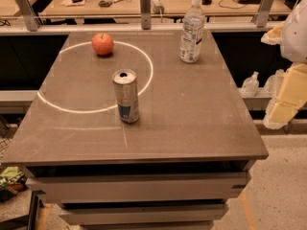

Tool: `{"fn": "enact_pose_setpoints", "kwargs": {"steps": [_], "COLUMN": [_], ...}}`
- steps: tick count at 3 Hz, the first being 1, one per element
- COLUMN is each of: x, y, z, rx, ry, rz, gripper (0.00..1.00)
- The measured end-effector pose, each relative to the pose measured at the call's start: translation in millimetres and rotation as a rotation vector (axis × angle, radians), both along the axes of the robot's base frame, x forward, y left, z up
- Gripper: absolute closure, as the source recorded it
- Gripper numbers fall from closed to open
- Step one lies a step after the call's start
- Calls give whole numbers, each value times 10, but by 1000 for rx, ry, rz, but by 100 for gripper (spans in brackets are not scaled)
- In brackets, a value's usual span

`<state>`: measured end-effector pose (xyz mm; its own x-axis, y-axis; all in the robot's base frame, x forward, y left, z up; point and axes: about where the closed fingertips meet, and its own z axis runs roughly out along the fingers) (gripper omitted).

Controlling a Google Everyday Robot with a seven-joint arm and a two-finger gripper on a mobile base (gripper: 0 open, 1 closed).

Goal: Knock blue plastic bottle over

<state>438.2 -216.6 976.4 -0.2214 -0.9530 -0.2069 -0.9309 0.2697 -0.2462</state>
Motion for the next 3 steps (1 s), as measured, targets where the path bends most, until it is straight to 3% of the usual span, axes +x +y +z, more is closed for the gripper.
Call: {"fn": "enact_pose_setpoints", "kwargs": {"steps": [1, 2, 3], "x": [0, 84, 293], "y": [0, -39, -260], "z": [0, 83, 172], "rx": [0, 47, 175], "ry": [0, -40, -117], "rz": [0, -15, -51], "gripper": [0, 0, 0]}}
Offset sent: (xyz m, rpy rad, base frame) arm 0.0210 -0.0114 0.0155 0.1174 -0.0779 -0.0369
